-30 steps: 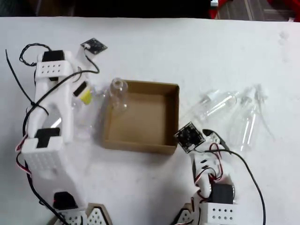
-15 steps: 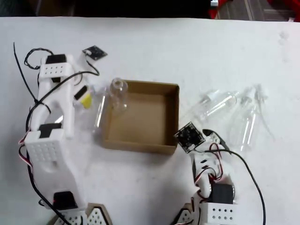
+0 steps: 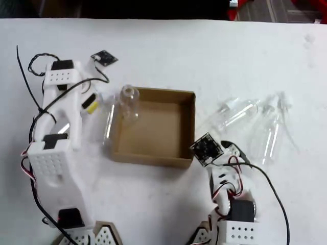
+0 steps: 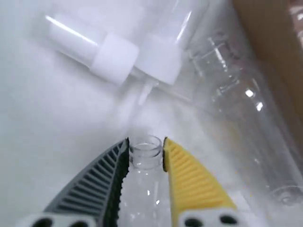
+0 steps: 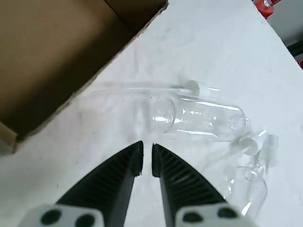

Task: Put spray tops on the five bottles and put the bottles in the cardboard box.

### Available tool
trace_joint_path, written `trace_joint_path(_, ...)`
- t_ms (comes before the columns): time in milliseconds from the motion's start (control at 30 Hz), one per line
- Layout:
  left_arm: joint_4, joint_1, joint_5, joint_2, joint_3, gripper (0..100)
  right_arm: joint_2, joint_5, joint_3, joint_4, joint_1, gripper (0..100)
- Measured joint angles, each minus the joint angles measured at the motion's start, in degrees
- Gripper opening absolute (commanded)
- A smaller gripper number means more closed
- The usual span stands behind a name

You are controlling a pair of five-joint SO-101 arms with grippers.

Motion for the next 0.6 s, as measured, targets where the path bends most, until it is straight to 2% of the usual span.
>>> trace_joint_path(100, 0.7, 0.0, 0.0, 0.0, -0.44, 2, 0.0, 0.0, 0.0, 0.0, 0.0, 1.6)
trace_joint_path(200, 5.01, 0.0, 0.0, 0.09, -3.6, 2, 0.0, 0.0, 0.0, 0.0, 0.0, 1.6)
trace_joint_path(400, 20.04, 1.41, 0.62, -4.04, -13.45, 2, 0.0, 0.0, 0.0, 0.0, 0.0, 1.6)
trace_joint_path(600, 22.95, 2.29, 13.19, -14.59, -13.54, 2, 0.0, 0.0, 0.0, 0.0, 0.0, 1.6)
